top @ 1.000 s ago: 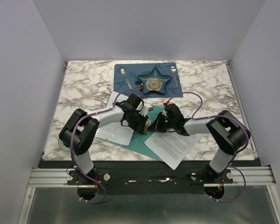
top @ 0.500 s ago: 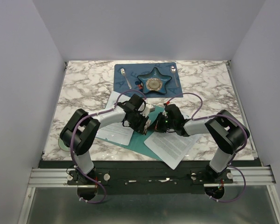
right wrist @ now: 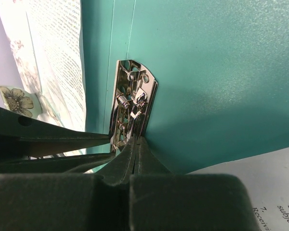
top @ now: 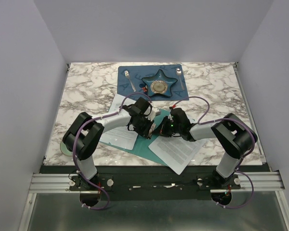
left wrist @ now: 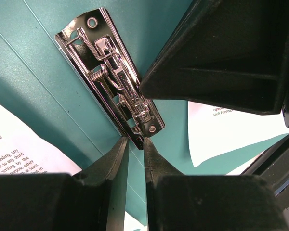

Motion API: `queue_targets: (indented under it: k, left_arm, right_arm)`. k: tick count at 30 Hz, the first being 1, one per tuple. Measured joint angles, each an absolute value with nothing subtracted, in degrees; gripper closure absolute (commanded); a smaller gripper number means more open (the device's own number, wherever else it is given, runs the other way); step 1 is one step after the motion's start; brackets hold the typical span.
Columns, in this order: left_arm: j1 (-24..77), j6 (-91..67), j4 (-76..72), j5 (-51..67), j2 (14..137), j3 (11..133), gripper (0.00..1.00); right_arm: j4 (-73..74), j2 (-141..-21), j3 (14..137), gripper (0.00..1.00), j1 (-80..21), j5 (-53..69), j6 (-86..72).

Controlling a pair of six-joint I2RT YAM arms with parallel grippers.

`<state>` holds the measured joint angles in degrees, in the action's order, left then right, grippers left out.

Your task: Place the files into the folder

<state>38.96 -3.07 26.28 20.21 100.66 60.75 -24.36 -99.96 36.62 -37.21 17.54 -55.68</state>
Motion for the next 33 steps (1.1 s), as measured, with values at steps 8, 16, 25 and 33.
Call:
queue_targets:
  k: [8,16,25,33]
  left_arm:
    - [40.3,-3.3,27.7,17.3,101.0,61.8,1.00]
    - [40.7,-3.3,30.0,16.0,102.3,63.6,1.00]
    - [40.6,-1.8,31.6,15.8,100.9,63.9,0.68]
    - [39.2,-1.1,33.6,15.8,100.4,63.8,0.65]
  right_arm:
    - [-25.2,-100.0,36.1,1.00,-37.3,17.5,-56.6]
    - [-27.9,-100.3,35.0,1.00,-38.2,16.0,-58.7]
    - [-30.0,-100.7,34.1,1.00,-39.6,15.2,-60.9]
    - [-29.8,-100.6,34.1,1.00,-40.1,14.7,-61.5]
